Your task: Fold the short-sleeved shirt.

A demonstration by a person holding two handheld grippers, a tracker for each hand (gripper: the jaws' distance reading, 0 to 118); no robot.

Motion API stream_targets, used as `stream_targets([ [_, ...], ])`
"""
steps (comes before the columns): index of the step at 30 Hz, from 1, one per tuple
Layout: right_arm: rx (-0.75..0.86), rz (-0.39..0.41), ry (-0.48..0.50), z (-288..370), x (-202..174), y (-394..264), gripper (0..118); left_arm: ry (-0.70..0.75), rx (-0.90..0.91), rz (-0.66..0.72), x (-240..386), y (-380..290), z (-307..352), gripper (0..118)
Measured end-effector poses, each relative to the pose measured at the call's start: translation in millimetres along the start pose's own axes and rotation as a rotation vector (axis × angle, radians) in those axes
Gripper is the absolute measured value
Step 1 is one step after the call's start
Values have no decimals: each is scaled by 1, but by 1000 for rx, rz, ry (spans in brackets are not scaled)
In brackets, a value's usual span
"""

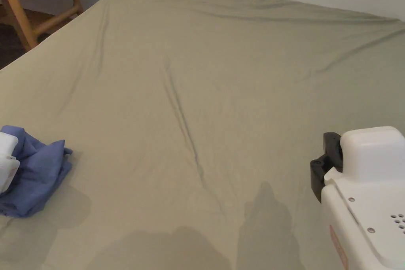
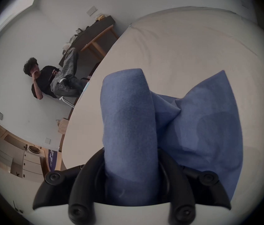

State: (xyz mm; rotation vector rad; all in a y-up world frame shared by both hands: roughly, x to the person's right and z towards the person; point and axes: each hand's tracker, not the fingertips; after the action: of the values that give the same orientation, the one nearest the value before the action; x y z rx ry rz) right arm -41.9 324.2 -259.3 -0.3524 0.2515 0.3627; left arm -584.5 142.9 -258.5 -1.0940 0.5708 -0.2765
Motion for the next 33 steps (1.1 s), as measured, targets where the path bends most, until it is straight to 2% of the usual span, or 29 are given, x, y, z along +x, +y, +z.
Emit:
stream_targets([
  [2,-18,-1,0,-6,-1,-1,2,-108,-21,57,-9,0,-6,30],
  [3,-26,-1,2,-9,-1,-2,2,-107,-15,58,-12,0,-5,31],
  [4,-33,-3,5,-11,-1,-2,2,-137,-15,67,-19,3,-4,37],
  [5,-38,-7,9,-12,0,-2,2,-115,-13,77,-24,5,1,51],
  [6,-42,-12,15,-12,2,-1,2,-67,4,105,-28,9,8,83],
  [7,-43,-18,19,-12,5,0,2,-34,42,129,-33,12,21,102],
  [8,-43,-23,22,-11,8,1,2,-44,105,165,-42,18,35,108],
  [14,24,-60,9,13,42,20,2,-155,528,315,-49,52,188,108],
  [16,67,-63,-4,26,56,29,2,-212,660,345,-39,58,241,114],
  [18,133,-60,-38,44,69,41,2,-266,800,376,-21,57,301,113],
  [23,243,-41,-91,89,91,62,2,-365,983,421,40,50,404,112],
  [25,282,-27,-119,106,95,66,2,-365,1051,408,68,44,438,104],
  [26,296,-26,-126,114,97,67,2,-351,1090,407,83,39,455,95],
  [30,330,-18,-157,138,100,62,2,-367,1191,359,130,26,496,22],
  [32,336,-4,-166,145,100,57,2,-380,1202,321,149,22,507,5],
  [33,337,3,-174,146,100,54,2,-387,1213,307,156,19,510,0],
])
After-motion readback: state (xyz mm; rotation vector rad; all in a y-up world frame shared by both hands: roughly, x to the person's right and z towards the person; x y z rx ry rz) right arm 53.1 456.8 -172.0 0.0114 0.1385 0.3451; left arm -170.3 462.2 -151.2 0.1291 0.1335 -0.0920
